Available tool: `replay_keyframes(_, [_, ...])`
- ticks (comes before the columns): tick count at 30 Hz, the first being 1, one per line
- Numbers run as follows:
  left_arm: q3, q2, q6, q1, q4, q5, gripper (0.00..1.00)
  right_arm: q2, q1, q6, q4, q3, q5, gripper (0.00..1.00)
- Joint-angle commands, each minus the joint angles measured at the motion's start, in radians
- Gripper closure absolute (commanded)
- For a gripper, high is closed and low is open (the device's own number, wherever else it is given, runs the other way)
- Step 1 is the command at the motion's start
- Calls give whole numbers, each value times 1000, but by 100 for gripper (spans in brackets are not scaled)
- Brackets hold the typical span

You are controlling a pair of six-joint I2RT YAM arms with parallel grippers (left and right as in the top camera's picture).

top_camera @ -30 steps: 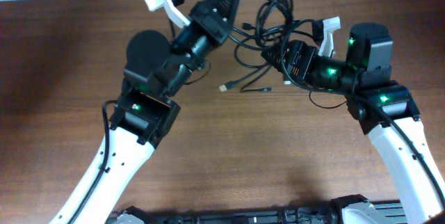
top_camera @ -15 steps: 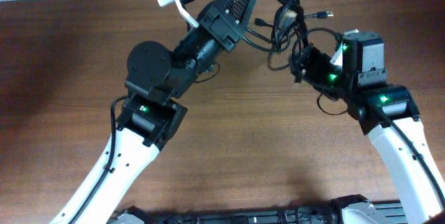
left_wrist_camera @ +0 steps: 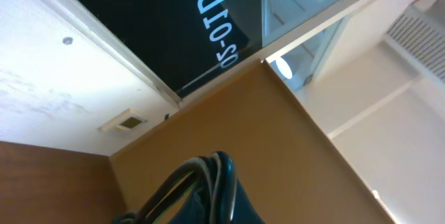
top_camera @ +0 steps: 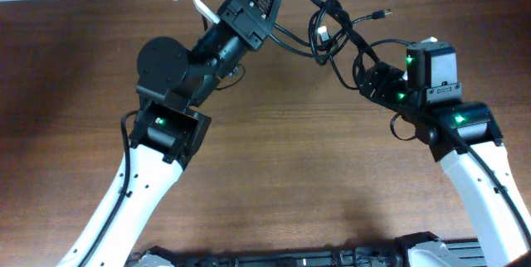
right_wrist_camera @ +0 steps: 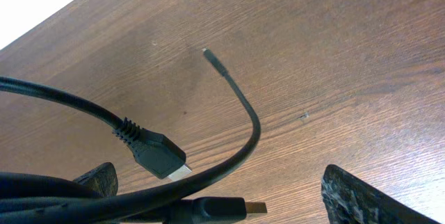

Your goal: Untangle cables

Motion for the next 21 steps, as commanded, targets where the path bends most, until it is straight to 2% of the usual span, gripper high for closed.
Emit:
replay_keyframes(1, [32, -34, 163, 45, 48, -63, 100, 10, -9, -85, -47, -15, 105, 10])
replay_keyframes(5, [32, -34, 376, 45, 32, -53, 100, 10, -9, -203, -68, -15, 53, 13])
replay_keyframes(6, [32, -34, 426, 45, 34, -55, 100, 10, -9, -220, -77, -15, 52, 13])
replay_keyframes(8, [32, -34, 614, 45, 33, -56, 100, 10, -9, -224, -99, -15, 51, 12])
replay_keyframes(9, [32, -34, 650, 45, 31, -56, 100, 10, -9, -223, -105, -15, 50, 12])
replay_keyframes(13, [32, -34, 658, 45, 28, -22, 100, 10, -9, -224, -118, -15, 21, 13])
replay_keyframes(17, [32, -34, 658, 45, -60, 7, 100, 6, -9, -356, -103, -14, -180, 12])
replay_keyframes(21, [32, -34, 772, 45, -113, 258, 100, -17, -9, -433, -73, -12, -297, 12])
